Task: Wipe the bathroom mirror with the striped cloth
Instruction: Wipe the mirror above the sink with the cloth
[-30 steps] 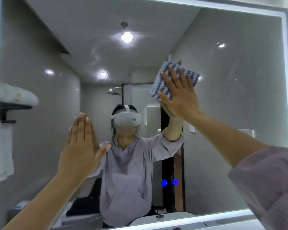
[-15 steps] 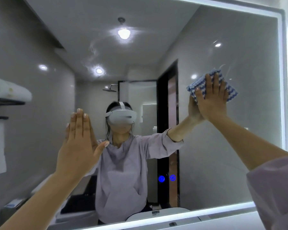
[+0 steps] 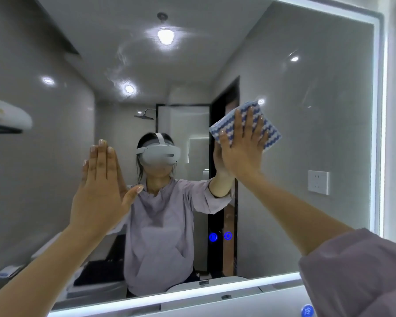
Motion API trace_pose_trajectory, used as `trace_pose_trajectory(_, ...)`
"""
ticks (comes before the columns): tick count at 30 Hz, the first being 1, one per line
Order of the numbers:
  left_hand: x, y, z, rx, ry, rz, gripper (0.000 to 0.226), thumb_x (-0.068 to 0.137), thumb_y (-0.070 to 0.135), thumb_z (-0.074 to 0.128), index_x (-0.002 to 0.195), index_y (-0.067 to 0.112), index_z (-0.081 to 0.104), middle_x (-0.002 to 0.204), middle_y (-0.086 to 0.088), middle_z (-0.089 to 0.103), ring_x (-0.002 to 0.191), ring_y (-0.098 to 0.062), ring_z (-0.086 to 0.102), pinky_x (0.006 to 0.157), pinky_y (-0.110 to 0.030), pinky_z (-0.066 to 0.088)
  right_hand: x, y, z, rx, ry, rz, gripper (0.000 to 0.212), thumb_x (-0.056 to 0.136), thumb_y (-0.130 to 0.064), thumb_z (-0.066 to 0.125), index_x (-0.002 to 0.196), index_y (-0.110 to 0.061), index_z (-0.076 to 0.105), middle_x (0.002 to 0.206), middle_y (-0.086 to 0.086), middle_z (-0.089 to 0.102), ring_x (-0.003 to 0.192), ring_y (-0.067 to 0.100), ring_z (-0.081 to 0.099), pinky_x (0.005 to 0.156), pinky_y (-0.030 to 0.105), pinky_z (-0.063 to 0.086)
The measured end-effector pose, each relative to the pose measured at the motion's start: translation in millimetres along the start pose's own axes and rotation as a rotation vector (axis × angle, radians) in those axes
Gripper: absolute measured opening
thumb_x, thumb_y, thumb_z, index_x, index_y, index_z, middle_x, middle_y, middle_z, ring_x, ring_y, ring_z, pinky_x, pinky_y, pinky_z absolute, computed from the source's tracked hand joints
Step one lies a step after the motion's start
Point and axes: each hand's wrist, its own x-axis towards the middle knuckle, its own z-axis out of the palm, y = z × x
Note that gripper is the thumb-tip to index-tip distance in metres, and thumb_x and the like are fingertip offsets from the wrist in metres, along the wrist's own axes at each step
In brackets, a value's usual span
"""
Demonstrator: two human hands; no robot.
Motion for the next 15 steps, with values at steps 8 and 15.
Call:
trace_pose_trajectory(8, 2, 1, 2, 0.018, -0.013, -0.018, 0.099, 0.084, 0.069, 0.016, 0.145, -0.005, -0.006, 0.155, -0.022, -0.01, 0.145, -0.031, -0.01, 0.119, -0.045, 0.004, -35, -47, 14, -0.004, -0.032, -0.28, 0.071, 0.096, -0.057, 0.021, 0.15, -0.025, -0.013, 0.157, 0.005, -0.023, 0.143, 0.032, -0.022, 0.112, 0.047, -0.023)
trace_pose_trajectory(15, 2, 1, -1, 0.0, -0.03, -0.031, 0.1, 0.083, 0.064, 0.033, 0.146, -0.002, -0.009, 0.156, -0.019, -0.012, 0.145, -0.028, -0.013, 0.119, -0.042, 0.001, -63, -81, 21, 0.001, -0.121, -0.454, 0.068, 0.097, -0.056, 0.024, 0.152, -0.027, -0.004, 0.159, 0.002, -0.016, 0.144, 0.025, -0.023, 0.117, 0.049, -0.012)
